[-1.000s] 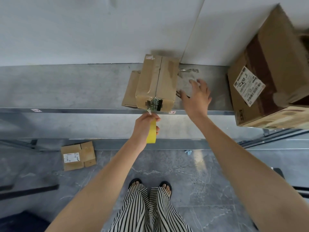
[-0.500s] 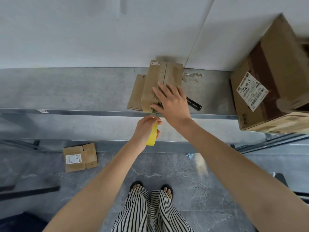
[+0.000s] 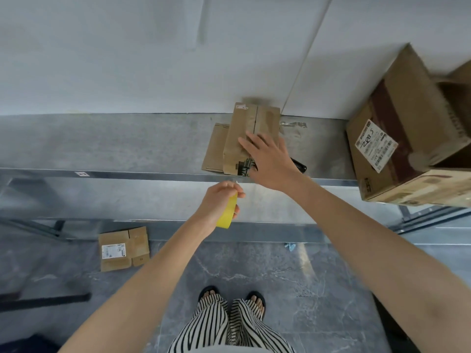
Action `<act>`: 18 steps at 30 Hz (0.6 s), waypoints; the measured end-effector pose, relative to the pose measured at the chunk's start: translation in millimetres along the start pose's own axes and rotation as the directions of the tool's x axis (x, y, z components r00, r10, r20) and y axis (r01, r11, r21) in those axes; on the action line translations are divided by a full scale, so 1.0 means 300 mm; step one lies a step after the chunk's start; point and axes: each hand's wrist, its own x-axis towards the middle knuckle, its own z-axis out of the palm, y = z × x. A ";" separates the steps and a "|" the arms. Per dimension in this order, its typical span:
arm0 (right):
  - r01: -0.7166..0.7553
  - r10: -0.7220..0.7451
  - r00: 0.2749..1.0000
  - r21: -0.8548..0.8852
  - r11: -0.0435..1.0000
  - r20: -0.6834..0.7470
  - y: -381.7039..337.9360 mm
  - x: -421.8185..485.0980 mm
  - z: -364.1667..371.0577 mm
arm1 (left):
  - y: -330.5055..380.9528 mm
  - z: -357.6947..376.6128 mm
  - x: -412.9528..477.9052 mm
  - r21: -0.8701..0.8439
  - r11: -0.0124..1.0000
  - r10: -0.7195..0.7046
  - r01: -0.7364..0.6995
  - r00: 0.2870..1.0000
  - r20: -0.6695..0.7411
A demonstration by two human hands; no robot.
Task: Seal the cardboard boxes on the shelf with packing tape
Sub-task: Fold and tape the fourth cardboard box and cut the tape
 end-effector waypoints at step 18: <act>-0.081 0.289 0.957 0.931 0.355 -0.027 -0.124 -0.059 -0.205 | 0.194 -0.037 -0.126 0.318 0.828 0.415 -0.462 0.886 0.207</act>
